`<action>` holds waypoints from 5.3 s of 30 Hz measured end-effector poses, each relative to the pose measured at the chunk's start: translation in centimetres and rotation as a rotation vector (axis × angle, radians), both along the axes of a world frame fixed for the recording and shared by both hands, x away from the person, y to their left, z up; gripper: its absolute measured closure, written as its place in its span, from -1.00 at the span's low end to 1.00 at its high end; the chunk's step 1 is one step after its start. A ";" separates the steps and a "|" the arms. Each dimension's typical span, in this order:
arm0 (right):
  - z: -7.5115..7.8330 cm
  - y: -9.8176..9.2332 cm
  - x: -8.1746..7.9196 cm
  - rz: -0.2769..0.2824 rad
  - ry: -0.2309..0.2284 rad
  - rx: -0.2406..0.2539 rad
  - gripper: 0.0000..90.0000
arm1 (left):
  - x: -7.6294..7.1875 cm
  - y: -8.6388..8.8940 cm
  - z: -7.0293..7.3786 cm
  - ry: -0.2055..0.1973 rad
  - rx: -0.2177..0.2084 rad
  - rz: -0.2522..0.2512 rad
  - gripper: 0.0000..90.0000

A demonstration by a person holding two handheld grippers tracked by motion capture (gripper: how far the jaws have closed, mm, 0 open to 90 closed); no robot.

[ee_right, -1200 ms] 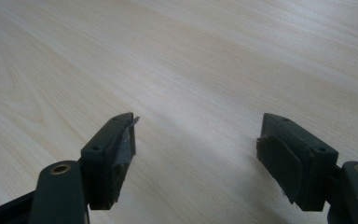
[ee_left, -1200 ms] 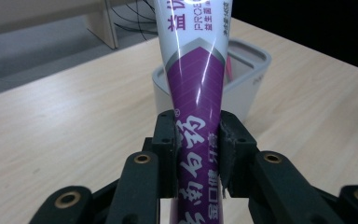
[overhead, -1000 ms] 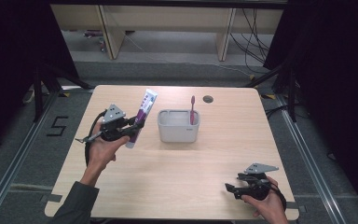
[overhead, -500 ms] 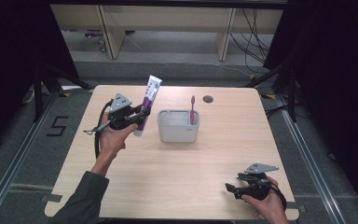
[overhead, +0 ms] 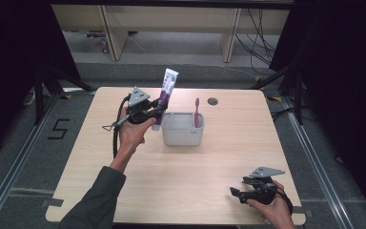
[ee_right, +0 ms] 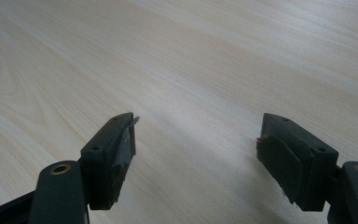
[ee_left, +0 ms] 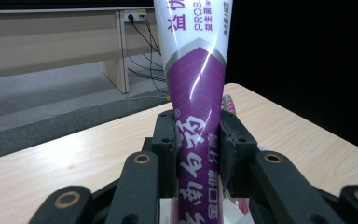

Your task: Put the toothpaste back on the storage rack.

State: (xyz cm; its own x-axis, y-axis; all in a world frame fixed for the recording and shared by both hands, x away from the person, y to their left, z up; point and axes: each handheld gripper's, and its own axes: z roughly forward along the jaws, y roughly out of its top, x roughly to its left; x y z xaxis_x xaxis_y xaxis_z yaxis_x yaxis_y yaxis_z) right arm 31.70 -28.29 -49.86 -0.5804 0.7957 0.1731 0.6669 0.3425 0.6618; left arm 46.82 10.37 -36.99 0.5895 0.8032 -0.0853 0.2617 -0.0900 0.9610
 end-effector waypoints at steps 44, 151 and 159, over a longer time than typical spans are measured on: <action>-0.1 0.0 0.0 0.025 0.002 0.021 -0.37 | 3.7 -6.1 -3.5 0.003 -0.032 0.005 0.56; -0.1 -0.1 0.1 0.018 -0.001 -0.008 -0.37 | -4.4 1.9 -4.4 0.126 0.089 -0.012 -0.31; -0.2 -0.1 0.1 0.018 -0.003 -0.006 -0.38 | -5.7 3.4 -5.1 0.132 0.076 -0.014 -0.33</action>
State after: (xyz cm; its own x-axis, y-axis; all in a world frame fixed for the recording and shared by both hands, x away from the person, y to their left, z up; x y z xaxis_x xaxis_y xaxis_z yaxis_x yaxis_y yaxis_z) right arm 31.84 -28.38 -50.03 -0.5948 0.7864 0.1667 0.6588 0.3580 0.6616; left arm 41.11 13.81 -42.12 0.5886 0.8019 -0.1021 0.3834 -0.1657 0.9086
